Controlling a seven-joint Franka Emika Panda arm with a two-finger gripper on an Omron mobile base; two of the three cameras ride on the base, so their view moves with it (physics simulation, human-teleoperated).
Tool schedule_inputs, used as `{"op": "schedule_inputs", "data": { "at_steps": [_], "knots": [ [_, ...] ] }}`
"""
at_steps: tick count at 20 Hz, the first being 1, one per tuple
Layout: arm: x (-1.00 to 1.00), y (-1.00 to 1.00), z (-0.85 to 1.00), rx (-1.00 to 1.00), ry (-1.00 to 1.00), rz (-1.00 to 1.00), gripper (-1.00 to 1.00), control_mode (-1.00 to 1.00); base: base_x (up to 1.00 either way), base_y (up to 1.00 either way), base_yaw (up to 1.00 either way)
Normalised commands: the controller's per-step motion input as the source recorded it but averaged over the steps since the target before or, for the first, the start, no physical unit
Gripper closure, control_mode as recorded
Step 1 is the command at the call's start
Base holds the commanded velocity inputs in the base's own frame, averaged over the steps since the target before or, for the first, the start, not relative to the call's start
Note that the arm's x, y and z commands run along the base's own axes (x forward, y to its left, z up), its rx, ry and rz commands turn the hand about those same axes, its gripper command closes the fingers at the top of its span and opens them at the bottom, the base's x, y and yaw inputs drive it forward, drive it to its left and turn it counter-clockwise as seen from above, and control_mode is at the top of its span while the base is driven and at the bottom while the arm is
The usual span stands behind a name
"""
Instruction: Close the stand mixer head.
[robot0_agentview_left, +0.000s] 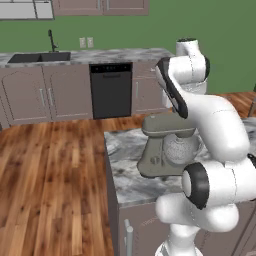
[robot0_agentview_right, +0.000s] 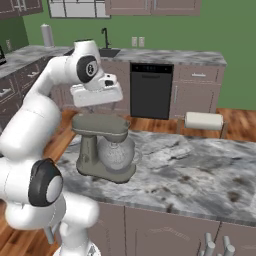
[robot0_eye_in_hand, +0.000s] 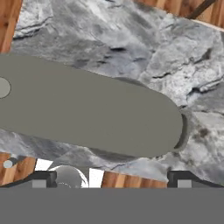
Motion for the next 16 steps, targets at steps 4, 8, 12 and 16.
{"op": "schedule_inputs", "data": {
  "at_steps": [4, 8, 12, 16],
  "knots": [
    [-0.97, -0.49, 0.21, 0.25, -0.08, 0.0, -1.0, -1.0, 0.0, 0.0, 0.0],
    [-1.0, -0.3, 0.16, 0.23, -0.08, 0.0, -1.0, -1.0, 0.0, 0.0, 0.0],
    [-0.72, -0.08, 0.0, 0.2, -0.05, 0.0, -1.0, -1.0, 0.0, 0.0, 0.0],
    [-0.17, 0.0, 0.0, 0.04, 0.0, 0.0, -1.0, -1.0, 0.0, 0.0, 0.0]
  ]
}}
